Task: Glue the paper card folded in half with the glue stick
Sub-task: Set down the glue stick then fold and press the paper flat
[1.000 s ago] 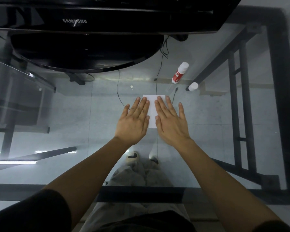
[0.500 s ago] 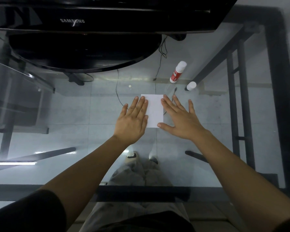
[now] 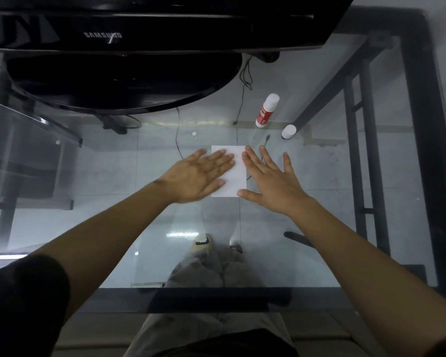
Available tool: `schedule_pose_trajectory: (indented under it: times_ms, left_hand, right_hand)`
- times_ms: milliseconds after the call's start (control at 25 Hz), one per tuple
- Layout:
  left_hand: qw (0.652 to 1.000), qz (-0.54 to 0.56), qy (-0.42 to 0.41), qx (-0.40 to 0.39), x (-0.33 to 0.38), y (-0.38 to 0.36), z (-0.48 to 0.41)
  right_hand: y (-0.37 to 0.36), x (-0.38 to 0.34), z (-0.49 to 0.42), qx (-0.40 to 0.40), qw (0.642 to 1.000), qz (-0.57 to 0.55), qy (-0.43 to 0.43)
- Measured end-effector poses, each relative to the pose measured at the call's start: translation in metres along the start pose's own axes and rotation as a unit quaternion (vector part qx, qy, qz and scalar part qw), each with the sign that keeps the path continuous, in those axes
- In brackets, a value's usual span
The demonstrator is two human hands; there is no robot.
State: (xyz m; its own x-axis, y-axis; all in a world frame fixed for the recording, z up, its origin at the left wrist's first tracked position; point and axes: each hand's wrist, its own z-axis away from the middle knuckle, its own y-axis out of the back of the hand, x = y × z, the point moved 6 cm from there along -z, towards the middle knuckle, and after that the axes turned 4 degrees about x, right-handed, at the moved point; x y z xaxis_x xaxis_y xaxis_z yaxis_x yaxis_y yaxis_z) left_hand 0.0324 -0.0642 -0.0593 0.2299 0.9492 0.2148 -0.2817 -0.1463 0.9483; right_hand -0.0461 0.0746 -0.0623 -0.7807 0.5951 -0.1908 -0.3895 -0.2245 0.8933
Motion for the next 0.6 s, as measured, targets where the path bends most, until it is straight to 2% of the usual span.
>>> schedule_pose_trajectory:
  times_ms: [80, 160, 240, 360, 520, 600]
  left_hand:
    - [0.999, 0.002, 0.044, 0.012, -0.016, 0.009, -0.012]
    - [0.998, 0.011, 0.048, 0.039, -0.008, 0.012, -0.007]
    - [0.999, 0.014, 0.004, 0.050, 0.019, 0.003, 0.011]
    - [0.999, -0.016, -0.042, 0.001, 0.038, -0.016, 0.026]
    - [0.999, -0.002, 0.050, 0.006, -0.008, 0.003, -0.008]
    - [0.997, 0.002, 0.069, 0.026, -0.016, 0.011, -0.014]
  right_hand:
    - [0.000, 0.000, 0.000, -0.005, 1.000, -0.003, -0.003]
    - [0.002, -0.001, 0.000, -0.007, 1.000, -0.008, -0.004]
    - [0.002, -0.002, 0.001, -0.002, 1.000, -0.014, -0.003]
    - [0.003, -0.002, 0.002, 0.000, 1.000, -0.012, 0.003]
    - [0.003, -0.002, 0.001, -0.004, 1.000, -0.016, -0.001]
    - [0.002, -0.002, 0.001, -0.003, 1.000, -0.026, -0.003]
